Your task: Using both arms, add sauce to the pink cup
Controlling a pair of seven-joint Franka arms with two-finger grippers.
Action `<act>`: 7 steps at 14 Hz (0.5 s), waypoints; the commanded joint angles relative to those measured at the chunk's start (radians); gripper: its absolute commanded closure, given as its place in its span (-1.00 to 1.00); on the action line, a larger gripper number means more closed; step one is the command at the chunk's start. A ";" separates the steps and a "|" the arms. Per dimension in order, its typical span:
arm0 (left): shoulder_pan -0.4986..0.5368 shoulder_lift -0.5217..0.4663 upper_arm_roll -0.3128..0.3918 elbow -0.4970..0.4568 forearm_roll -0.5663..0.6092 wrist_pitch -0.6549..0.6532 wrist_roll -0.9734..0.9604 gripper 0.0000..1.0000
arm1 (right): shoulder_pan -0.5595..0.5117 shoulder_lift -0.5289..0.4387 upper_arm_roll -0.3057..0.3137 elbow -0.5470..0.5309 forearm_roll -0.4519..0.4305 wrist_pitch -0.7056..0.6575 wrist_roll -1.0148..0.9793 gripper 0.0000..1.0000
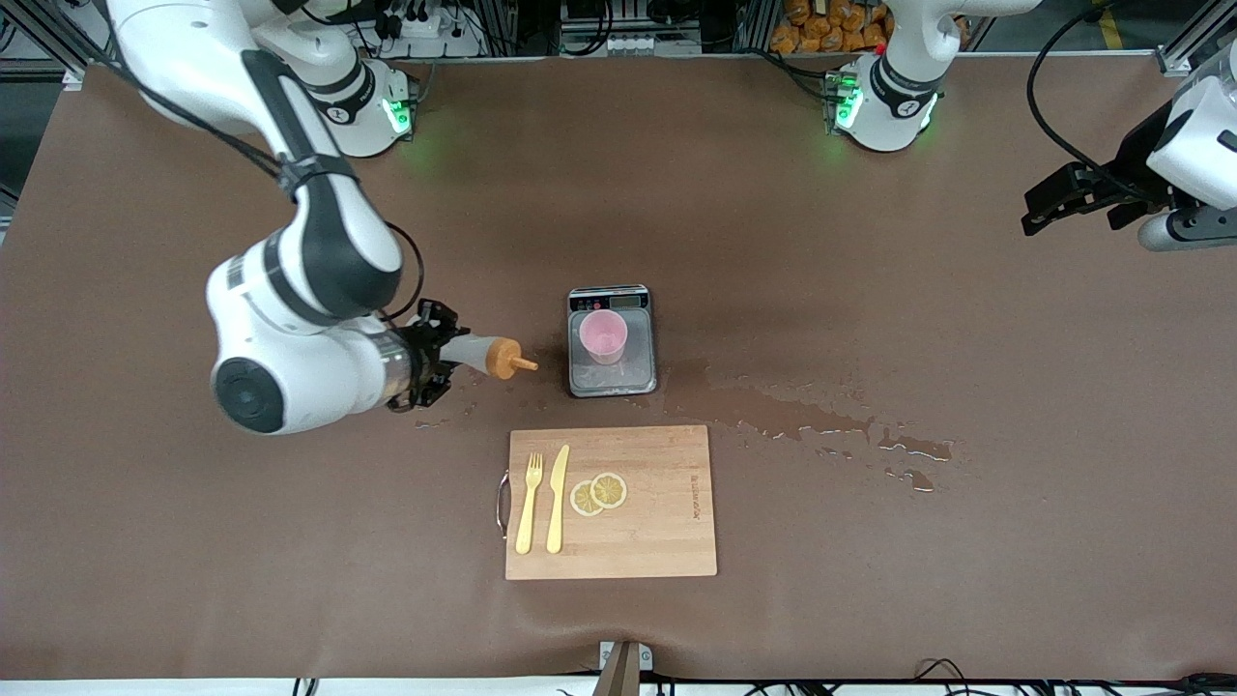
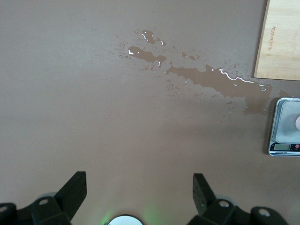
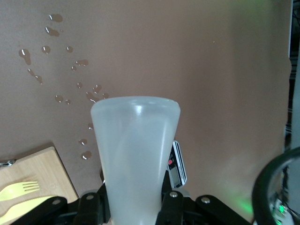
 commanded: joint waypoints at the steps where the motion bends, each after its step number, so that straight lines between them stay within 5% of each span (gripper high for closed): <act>1: 0.007 -0.003 0.000 0.004 -0.015 -0.014 0.000 -1.00 | 0.041 -0.008 -0.008 0.006 -0.049 0.007 0.065 0.28; 7: 0.008 -0.003 0.003 0.004 -0.015 -0.014 0.000 -1.00 | 0.136 -0.002 -0.008 -0.017 -0.191 0.006 0.100 0.28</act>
